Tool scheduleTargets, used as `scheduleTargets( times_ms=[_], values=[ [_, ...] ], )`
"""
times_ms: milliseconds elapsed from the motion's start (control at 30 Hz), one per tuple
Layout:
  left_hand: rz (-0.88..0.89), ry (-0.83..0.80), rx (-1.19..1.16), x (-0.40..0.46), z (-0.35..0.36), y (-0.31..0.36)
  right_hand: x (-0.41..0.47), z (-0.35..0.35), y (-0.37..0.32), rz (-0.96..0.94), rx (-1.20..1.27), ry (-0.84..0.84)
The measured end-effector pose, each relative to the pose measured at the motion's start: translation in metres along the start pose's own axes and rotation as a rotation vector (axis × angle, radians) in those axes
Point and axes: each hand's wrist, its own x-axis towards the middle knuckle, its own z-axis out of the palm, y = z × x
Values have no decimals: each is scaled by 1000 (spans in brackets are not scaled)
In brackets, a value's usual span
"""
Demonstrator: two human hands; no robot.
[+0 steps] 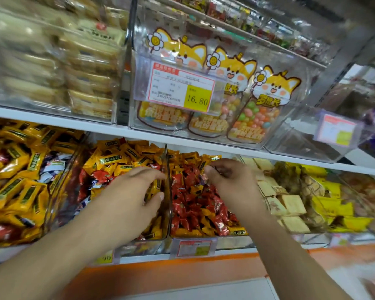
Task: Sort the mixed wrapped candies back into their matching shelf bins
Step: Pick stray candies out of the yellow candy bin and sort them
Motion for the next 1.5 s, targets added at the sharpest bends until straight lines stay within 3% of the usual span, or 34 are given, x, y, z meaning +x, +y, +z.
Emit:
scheduleTargets(
  times_ms=[167,267,467,567,700,833,1100,1300,1433,1500],
  values=[
    [-111,177,19,-11,-27,-9,-25,43,-55,-35,129,-219],
    [-89,197,66,-17,-32,-14,-29,52,-66,-61,64,-316],
    [92,-29,114,-17,-18,-13,-23,-2,-23,-130,-260,-258],
    [130,-175,124,-13,-5,-8,-21,-18,15,-186,-316,-393],
    [170,-247,153,-9,11,-2,-21,1,48,-253,-349,-633],
    [171,-285,170,-10,14,2,-4,13,60,-322,-391,-445],
    [240,-252,203,-7,17,2,26,6,84,-194,-424,-95],
    [270,-242,240,-4,24,-6,19,-8,80,-97,-452,-80],
    [251,-242,224,-5,23,-4,10,-7,55,-217,-379,-47],
    [222,-248,218,-7,23,-3,2,1,41,-299,-332,-115]
  ],
)
